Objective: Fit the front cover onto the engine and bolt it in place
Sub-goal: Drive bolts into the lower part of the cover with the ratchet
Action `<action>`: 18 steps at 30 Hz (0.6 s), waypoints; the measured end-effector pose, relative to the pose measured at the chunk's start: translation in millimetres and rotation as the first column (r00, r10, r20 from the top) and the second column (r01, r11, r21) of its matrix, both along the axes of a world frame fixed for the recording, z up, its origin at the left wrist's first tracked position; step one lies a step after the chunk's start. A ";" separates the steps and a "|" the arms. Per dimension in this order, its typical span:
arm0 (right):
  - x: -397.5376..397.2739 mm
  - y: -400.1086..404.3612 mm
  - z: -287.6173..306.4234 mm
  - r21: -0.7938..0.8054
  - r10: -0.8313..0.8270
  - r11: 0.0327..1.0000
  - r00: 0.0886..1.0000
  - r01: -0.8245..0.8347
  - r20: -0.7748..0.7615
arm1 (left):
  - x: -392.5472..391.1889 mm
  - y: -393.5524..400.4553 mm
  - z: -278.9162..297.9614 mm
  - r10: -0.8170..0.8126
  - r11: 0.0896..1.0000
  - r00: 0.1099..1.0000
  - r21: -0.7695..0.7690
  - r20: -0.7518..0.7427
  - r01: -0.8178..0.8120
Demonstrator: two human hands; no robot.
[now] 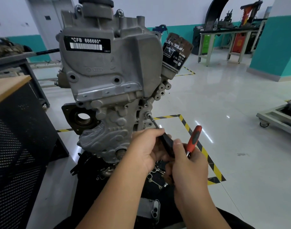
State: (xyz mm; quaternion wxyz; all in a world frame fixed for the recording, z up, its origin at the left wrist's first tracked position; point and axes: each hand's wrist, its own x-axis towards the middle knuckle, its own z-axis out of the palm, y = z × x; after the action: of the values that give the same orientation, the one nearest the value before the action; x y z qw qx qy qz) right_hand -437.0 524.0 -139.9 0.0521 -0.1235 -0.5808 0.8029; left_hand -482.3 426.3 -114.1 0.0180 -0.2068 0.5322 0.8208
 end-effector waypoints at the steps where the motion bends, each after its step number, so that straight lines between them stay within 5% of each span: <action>1: 0.2 -0.3 0.9 -0.027 0.022 0.999 1.000 -0.022 0.011 | -0.2 -1.1 0.6 -0.006 1.000 1.000 -0.012 0.001 0.006; 7: 2.5 0.4 -3.1 0.109 0.037 0.993 0.999 -0.034 -0.032 | -2.2 -2.2 -3.1 0.073 0.997 0.997 -0.034 -0.006 -0.074; 14: -0.4 2.3 0.0 -0.025 0.054 0.998 0.998 -0.053 0.040 | -2.3 -2.7 -3.9 0.033 0.999 0.999 0.017 0.018 -0.034; 18: 1.0 -0.8 -3.1 0.174 0.092 0.981 0.995 -0.085 -0.033 | -4.1 -1.5 -6.9 0.093 0.995 0.996 -0.029 -0.004 -0.093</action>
State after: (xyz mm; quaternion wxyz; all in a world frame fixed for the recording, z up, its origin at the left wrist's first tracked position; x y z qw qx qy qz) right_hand -436.0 523.2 -143.0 0.0389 -0.0761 -0.6518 0.7535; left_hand -486.3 424.8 -121.0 -0.0238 -0.2306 0.5340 0.8131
